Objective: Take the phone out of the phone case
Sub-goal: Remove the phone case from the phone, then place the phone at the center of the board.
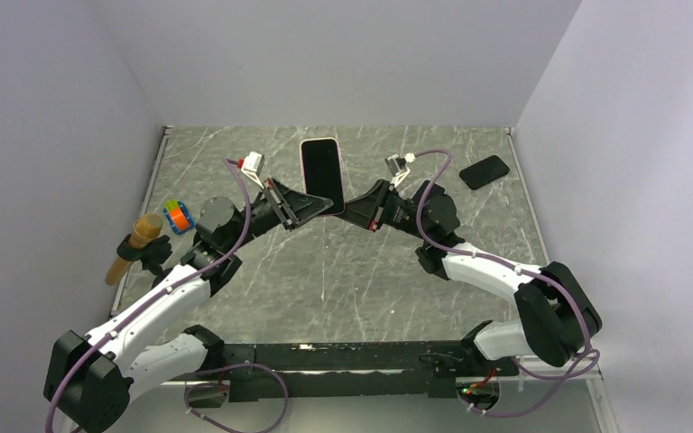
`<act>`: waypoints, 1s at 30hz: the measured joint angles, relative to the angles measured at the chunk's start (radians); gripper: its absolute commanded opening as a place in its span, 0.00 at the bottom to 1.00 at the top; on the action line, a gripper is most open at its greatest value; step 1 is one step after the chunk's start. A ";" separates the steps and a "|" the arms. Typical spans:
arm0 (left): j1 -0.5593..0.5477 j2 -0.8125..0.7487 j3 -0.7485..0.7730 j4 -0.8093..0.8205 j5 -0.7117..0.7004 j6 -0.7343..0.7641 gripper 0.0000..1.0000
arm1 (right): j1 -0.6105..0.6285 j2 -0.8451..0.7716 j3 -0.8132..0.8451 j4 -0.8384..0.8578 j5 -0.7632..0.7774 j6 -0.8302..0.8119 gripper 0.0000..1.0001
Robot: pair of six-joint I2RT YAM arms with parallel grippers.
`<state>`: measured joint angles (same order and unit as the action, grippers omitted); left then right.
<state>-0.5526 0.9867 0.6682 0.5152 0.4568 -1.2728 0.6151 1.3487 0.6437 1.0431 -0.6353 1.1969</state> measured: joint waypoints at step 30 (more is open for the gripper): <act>-0.010 0.124 0.109 -0.434 0.198 0.462 0.00 | -0.464 -0.164 0.018 -0.906 0.305 -0.364 0.00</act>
<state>-0.5629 1.1110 0.7776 0.0814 0.6544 -0.8112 0.1509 1.1847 0.6613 0.1371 -0.3302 0.8333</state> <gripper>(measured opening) 0.105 0.133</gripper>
